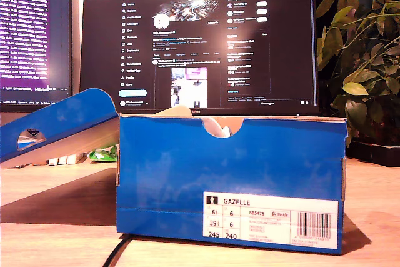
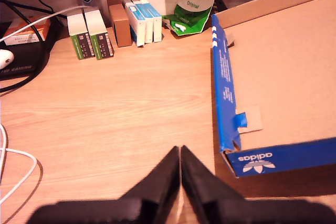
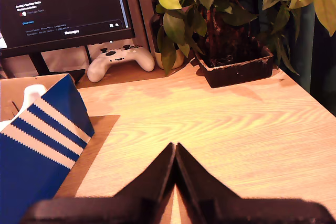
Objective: Close the blue shoebox by pushing the lid with your left arm and holding the box in place with your right arm
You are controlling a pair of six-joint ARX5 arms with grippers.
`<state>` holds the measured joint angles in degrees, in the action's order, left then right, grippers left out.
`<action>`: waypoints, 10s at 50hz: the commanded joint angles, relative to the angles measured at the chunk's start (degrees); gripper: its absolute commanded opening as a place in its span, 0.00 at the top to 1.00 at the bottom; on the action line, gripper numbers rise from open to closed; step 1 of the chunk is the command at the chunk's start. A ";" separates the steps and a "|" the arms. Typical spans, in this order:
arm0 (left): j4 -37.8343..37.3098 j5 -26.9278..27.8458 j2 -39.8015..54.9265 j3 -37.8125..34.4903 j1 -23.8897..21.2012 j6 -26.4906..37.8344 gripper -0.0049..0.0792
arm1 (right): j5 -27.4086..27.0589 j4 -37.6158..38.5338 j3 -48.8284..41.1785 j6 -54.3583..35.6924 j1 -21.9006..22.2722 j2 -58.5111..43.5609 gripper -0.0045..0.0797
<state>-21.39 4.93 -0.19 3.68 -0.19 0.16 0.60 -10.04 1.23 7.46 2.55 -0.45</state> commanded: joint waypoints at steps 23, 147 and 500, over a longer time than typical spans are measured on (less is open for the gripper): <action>-0.37 0.77 -0.50 -1.42 0.07 -0.13 0.96 | -0.11 0.46 -0.79 0.07 0.07 0.35 0.96; 5.62 38.05 82.01 33.38 10.45 -3.37 0.96 | 36.30 13.68 27.41 16.46 -13.42 -71.32 0.96; 12.09 0.77 9.09 -5.16 -13.70 -6.49 0.96 | -2.67 0.76 -0.98 -7.45 -12.26 0.33 0.96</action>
<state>-9.82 5.76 8.75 0.30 -13.54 -6.04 -2.04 -9.69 1.26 -0.10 -9.82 -0.47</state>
